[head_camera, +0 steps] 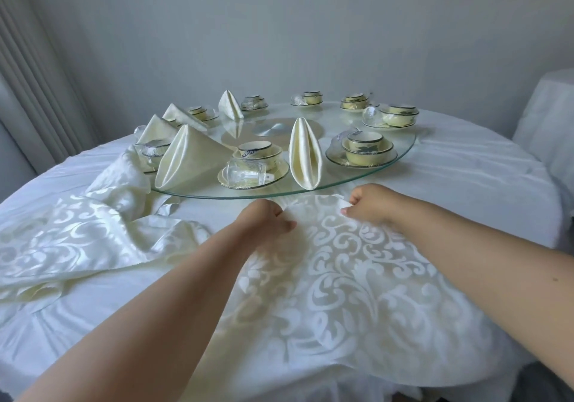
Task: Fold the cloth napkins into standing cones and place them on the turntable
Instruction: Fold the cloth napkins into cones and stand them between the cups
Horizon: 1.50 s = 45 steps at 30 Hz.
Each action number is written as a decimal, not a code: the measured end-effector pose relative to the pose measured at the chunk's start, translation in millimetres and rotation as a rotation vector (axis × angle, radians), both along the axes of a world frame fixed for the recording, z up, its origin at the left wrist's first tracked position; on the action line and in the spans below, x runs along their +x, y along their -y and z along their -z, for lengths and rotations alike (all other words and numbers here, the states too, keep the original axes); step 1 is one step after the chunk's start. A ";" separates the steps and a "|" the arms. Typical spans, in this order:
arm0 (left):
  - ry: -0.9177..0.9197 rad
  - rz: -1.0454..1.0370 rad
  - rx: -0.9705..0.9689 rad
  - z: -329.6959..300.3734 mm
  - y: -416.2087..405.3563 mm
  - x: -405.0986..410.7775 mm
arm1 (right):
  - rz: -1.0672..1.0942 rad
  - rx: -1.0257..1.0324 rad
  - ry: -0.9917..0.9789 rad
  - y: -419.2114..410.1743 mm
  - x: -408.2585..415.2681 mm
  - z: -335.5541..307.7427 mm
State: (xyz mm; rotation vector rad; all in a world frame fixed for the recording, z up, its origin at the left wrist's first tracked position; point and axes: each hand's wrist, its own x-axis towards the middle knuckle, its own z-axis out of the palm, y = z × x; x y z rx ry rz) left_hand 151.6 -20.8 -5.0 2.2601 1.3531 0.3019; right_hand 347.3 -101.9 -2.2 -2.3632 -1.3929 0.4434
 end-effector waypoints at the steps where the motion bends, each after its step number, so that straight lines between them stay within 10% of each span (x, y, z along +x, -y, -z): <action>1: 0.001 0.014 -0.007 -0.3 -1.7 -0.6 | -0.015 0.040 -0.066 0.6 1.3 0.8; 15: 0.527 0.162 0.081 -41.3 16.0 -42.4 | -0.308 0.833 -0.167 32.0 -8.8 -34.1; 37: 0.228 -0.050 0.157 15.1 -30.5 5.7 | 0.070 0.350 -0.193 -28.2 19.9 24.4; 45: 0.157 -0.048 0.235 13.5 -30.3 1.5 | -0.001 0.489 -0.178 -22.4 16.2 17.1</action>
